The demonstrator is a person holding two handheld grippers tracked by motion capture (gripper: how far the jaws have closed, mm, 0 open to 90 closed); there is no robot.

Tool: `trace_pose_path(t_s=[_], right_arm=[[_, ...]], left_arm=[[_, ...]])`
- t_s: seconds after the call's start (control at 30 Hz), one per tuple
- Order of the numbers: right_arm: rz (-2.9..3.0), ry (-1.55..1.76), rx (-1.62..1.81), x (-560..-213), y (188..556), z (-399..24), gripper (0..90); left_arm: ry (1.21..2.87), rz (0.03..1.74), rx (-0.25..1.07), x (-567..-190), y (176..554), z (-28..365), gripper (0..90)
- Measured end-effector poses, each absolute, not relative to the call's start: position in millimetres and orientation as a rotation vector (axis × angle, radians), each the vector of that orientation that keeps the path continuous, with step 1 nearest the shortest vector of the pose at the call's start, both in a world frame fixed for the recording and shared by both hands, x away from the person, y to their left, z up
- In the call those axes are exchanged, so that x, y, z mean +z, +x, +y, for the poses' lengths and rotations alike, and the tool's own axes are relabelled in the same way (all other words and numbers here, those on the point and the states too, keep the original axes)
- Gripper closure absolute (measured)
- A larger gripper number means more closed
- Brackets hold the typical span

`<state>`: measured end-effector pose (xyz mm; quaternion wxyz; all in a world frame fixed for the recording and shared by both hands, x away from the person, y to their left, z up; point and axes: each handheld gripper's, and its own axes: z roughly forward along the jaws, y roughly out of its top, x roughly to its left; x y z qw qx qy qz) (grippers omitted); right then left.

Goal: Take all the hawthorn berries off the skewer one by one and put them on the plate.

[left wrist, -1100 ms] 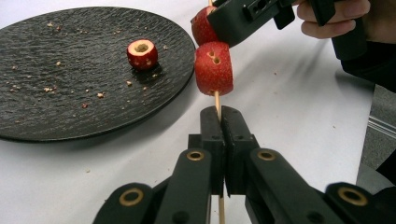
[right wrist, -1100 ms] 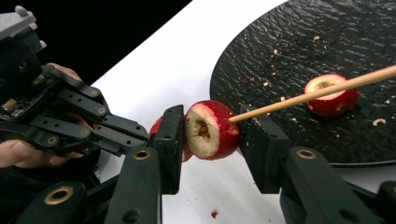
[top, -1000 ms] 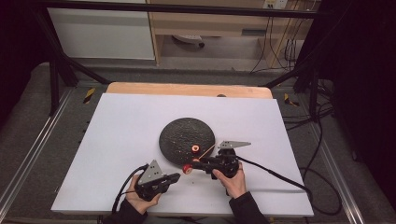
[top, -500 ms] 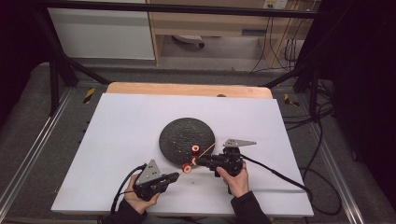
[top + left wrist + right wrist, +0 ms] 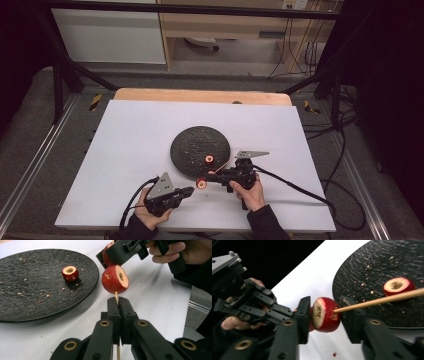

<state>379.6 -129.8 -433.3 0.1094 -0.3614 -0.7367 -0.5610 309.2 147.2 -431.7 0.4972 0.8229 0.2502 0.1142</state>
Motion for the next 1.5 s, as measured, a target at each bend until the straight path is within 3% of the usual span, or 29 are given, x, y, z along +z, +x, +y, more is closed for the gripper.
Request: trace_pose_path(t_s=[1.5], right_arm=[[-2.132, -1.232, -1.813, -407.9, 390.9, -190.9, 66.1]], left_arm=[[1.983, 0.569, 0.279, -426.8, 307.8, 151.8, 88.5]])
